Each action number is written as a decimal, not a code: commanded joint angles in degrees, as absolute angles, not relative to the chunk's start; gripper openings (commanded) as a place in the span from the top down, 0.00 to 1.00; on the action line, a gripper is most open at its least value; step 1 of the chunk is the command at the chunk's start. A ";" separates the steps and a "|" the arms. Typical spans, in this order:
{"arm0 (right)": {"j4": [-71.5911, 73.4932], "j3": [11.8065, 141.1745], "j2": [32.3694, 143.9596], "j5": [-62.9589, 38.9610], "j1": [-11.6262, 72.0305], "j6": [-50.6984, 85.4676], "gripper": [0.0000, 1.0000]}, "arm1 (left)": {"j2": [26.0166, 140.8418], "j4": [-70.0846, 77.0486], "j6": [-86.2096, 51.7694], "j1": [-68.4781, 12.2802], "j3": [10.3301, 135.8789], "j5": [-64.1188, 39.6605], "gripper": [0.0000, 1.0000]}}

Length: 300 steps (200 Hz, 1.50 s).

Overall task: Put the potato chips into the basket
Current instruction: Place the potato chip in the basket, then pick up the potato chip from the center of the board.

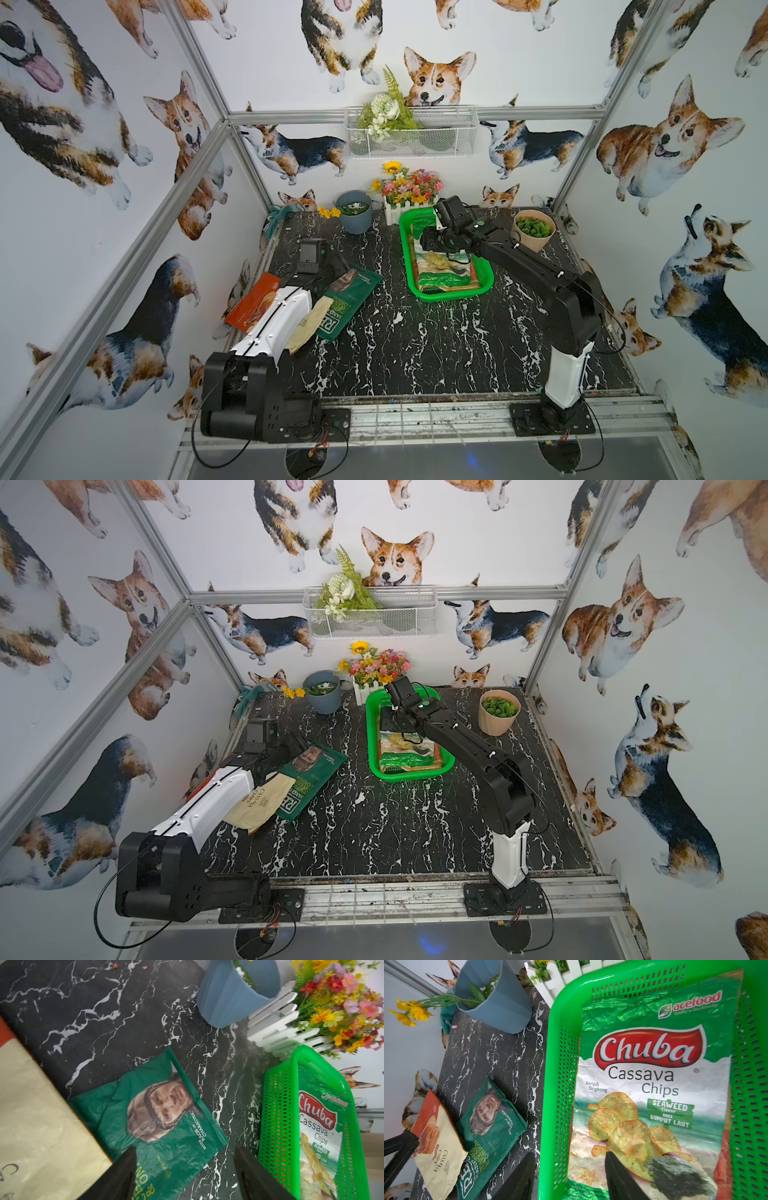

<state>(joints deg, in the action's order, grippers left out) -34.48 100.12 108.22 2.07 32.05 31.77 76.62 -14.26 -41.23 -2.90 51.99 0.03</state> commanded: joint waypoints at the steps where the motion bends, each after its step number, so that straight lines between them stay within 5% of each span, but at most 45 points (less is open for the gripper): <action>1: -33.37 99.51 107.59 2.86 32.56 33.37 0.43 | 74.68 -12.72 -44.55 -0.49 50.24 2.88 0.23; 134: -24.89 91.52 104.03 -2.20 33.16 37.44 0.42 | 70.93 -17.56 -52.47 24.86 44.99 1.28 0.20; 300: -25.06 91.72 107.95 -5.89 33.17 36.11 0.41 | 69.20 -21.91 -56.22 28.97 36.28 21.14 0.22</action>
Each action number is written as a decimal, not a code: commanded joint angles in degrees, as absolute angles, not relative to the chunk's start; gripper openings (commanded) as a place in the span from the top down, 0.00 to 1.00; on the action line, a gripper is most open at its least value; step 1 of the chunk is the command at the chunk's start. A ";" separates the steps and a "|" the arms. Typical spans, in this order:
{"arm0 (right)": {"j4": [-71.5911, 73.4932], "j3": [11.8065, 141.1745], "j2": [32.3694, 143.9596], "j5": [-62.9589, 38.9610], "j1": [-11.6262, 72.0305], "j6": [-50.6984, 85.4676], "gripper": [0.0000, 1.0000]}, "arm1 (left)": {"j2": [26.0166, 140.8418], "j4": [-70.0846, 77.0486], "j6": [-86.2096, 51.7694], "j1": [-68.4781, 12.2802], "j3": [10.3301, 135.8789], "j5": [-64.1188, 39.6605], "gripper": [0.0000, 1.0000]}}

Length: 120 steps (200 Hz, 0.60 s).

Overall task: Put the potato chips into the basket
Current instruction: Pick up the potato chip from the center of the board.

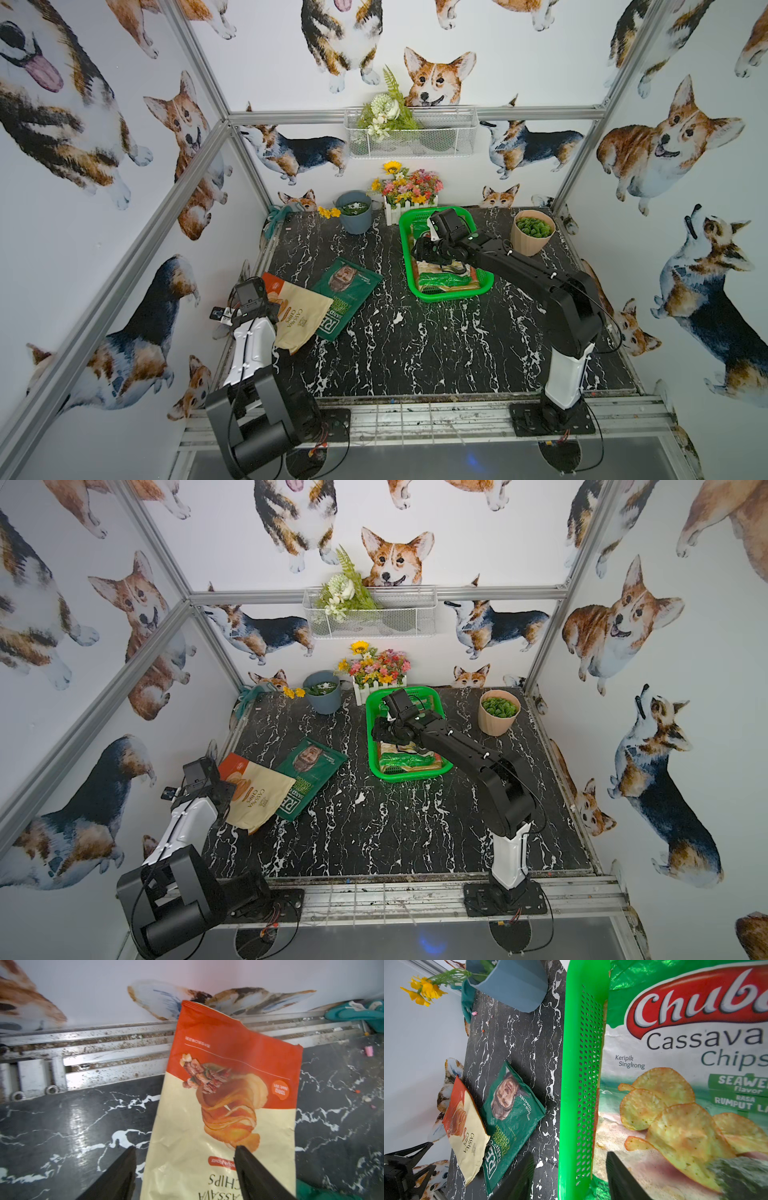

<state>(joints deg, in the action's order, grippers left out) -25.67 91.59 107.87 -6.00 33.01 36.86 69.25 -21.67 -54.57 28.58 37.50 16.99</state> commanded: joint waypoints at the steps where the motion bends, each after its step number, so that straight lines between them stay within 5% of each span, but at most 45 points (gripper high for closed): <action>1: -25.10 91.69 107.94 -5.89 33.15 36.12 0.41 | 69.23 -21.63 -56.15 28.99 36.20 20.94 0.22; 57: -25.45 91.41 108.29 -6.11 33.14 36.25 0.41 | 74.97 -17.76 -52.63 29.40 36.95 14.17 0.26; 120: -24.75 89.66 108.00 -6.42 33.21 36.56 0.41 | 68.91 -23.11 -57.57 28.58 37.20 11.22 0.28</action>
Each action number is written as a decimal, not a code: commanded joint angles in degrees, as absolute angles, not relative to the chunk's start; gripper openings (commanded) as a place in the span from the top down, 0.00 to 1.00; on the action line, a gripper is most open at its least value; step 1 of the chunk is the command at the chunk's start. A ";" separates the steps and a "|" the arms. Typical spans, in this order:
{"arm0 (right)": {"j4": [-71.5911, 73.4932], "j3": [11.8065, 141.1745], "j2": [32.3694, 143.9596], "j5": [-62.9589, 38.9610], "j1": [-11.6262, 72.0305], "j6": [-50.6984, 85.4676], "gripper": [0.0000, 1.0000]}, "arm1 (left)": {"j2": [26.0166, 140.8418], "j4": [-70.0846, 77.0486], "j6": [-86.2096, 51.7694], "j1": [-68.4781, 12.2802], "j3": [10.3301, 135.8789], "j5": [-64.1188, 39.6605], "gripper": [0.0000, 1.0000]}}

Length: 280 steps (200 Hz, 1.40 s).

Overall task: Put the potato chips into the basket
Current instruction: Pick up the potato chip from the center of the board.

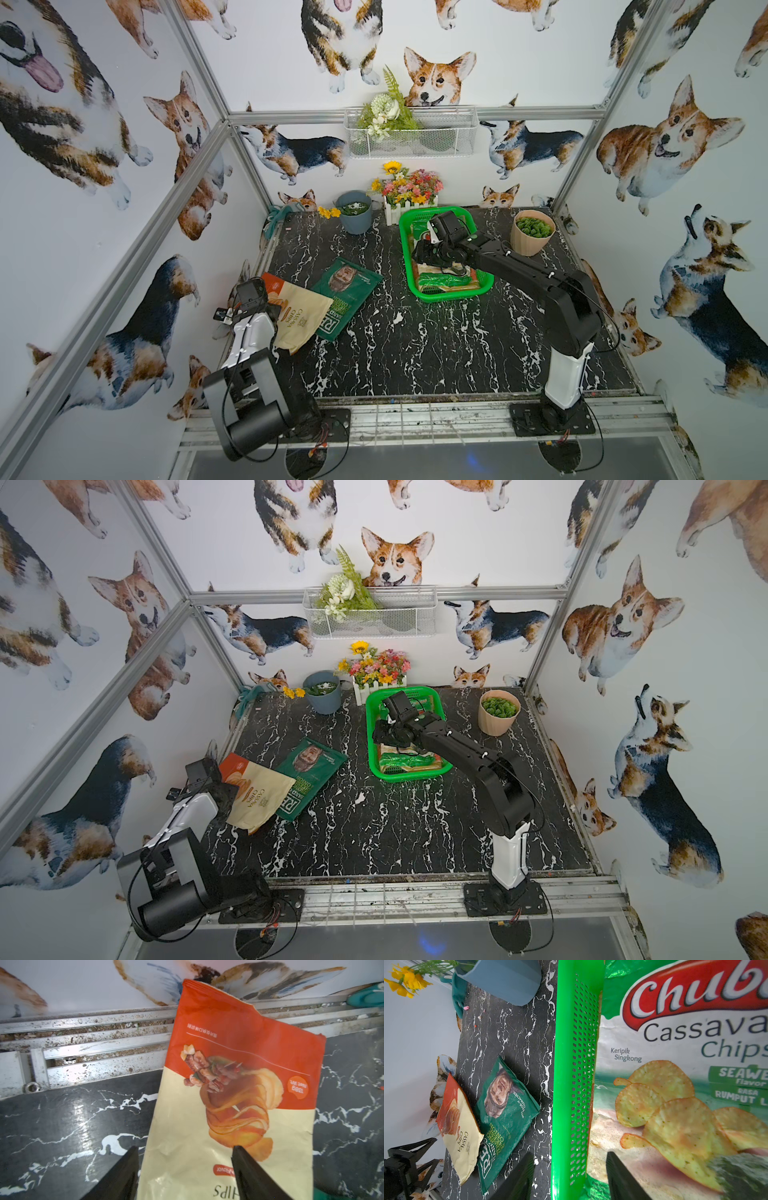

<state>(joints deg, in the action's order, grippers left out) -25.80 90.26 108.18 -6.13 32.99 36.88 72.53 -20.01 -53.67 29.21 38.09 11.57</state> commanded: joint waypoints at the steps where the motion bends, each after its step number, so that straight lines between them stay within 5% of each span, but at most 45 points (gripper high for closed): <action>1: -24.73 89.65 108.01 -6.42 33.17 36.61 0.41 | 68.73 -23.24 -57.70 28.53 37.10 11.32 0.28; 92: -24.95 91.63 109.96 -7.70 33.17 36.20 0.42 | 72.58 -32.27 -71.92 21.00 36.16 18.65 0.29; 157: -25.99 92.10 110.76 -8.00 33.06 35.51 0.42 | 80.11 -21.88 -65.86 20.99 36.55 14.30 0.35; 249: -26.37 92.64 111.10 -9.14 33.00 35.68 0.43 | 77.40 -21.18 -61.79 21.08 35.88 13.52 0.98; 280: -26.54 92.55 110.94 -9.25 33.04 35.72 0.43 | 72.70 -21.92 -60.44 20.81 38.04 15.72 1.00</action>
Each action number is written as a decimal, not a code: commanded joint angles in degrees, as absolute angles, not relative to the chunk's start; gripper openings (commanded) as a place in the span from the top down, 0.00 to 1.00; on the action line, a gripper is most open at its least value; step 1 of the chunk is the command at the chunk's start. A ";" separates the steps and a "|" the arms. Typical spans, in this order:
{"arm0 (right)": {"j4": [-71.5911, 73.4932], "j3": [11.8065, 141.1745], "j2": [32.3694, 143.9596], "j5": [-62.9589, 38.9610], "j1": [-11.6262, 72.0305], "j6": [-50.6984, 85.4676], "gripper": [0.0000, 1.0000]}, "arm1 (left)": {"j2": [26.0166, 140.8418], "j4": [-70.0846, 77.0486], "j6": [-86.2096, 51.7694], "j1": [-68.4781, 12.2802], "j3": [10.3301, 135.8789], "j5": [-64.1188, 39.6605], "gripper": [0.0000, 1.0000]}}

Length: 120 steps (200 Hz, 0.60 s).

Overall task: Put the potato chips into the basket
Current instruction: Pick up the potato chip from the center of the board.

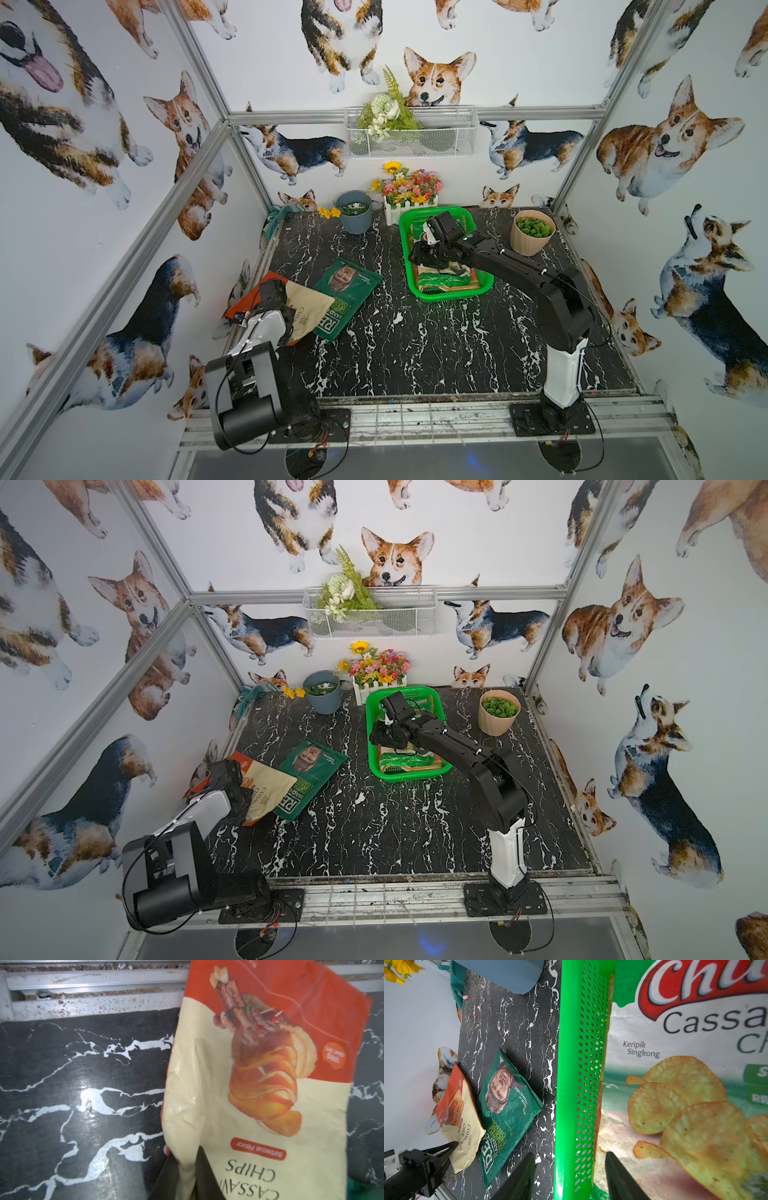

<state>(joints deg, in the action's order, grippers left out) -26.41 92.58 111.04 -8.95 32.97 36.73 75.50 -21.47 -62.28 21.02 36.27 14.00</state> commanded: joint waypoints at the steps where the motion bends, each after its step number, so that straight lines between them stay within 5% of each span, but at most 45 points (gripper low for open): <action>1: -26.54 92.55 110.93 -9.24 33.07 35.70 0.43 | 72.52 -21.95 -60.28 20.82 38.18 15.82 1.00; 65: -27.09 94.12 109.11 -6.77 32.96 35.94 0.43 | 61.60 -25.70 -55.28 14.51 47.03 21.78 1.00; 120: -22.94 91.25 102.81 -3.37 31.88 36.88 0.43 | 55.35 -19.63 -55.73 7.32 47.24 14.35 1.00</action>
<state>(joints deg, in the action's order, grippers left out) -26.39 93.06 105.56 -5.76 32.58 36.80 57.23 -25.45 -56.12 9.74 47.16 18.44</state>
